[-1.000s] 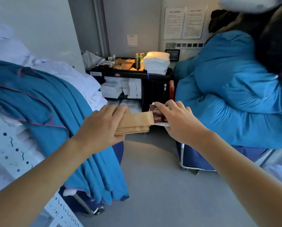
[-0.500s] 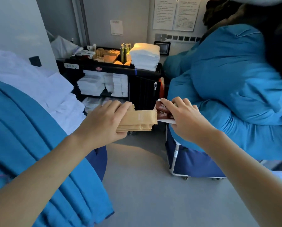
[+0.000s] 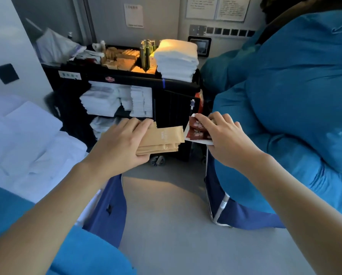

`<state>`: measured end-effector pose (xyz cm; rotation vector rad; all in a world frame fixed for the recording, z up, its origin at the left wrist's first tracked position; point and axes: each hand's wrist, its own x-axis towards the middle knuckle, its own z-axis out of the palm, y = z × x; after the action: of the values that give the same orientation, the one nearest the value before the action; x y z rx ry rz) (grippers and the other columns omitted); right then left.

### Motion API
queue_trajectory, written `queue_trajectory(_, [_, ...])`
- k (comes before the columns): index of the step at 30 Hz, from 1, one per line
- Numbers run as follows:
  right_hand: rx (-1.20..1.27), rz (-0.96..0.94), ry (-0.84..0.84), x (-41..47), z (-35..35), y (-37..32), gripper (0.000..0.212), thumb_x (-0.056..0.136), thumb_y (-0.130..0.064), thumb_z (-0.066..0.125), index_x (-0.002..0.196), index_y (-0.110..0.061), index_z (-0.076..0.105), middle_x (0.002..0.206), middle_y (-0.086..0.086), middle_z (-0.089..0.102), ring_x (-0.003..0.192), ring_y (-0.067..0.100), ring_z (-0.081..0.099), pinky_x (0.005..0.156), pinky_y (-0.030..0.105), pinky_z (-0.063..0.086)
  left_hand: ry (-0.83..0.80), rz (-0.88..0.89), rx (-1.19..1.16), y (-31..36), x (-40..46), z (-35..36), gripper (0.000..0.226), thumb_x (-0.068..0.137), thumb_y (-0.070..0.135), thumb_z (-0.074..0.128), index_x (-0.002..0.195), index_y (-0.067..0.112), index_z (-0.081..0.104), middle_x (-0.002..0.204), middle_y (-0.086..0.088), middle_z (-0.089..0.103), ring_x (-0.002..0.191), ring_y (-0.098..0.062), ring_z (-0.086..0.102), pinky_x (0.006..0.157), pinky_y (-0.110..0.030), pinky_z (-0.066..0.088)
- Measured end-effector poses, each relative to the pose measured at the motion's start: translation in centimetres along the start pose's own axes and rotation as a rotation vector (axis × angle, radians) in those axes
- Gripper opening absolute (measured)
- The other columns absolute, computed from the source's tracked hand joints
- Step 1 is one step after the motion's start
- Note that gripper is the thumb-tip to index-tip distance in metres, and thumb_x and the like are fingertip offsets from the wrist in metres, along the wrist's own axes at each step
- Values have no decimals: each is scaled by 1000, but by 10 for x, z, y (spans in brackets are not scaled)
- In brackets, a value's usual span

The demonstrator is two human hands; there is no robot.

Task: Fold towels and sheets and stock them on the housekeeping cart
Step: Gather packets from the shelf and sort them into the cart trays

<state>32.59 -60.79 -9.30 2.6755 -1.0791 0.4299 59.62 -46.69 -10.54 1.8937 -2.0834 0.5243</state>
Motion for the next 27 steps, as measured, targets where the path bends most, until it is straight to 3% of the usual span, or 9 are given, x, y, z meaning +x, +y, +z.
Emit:
queue_trajectory(9, [28,-90,-4,134,74,83,85,85,-16,66,157,-30,23,139,8,44,115,33,44,91,52,47,-67,-58,77,-42,118,84,72,77,48,67,141,23,44,111,3,52,97,-21,51,75,-41,51])
queue_trajectory(15, [55,-187,10,224,100,139,85,88,-21,67,159,-29,21,142,8,42,124,34,43,93,51,45,-98,-155,127,-66,194,110,72,76,54,54,140,27,40,111,5,51,97,-20,51,75,-42,52])
queue_trajectory(20, [105,-243,-2,276,120,162,83,90,-21,65,160,-29,21,145,8,41,124,33,42,103,55,41,-148,-213,209,-81,232,124,75,76,52,64,142,26,40,112,4,51,96,-20,51,74,-39,50])
queue_trajectory(27, [151,-304,3,343,150,174,82,92,-23,63,160,-30,18,146,9,40,125,33,40,97,52,44,-166,-251,268,-115,280,141,75,76,51,63,142,20,42,110,-3,56,95,-25,55,74,-43,53])
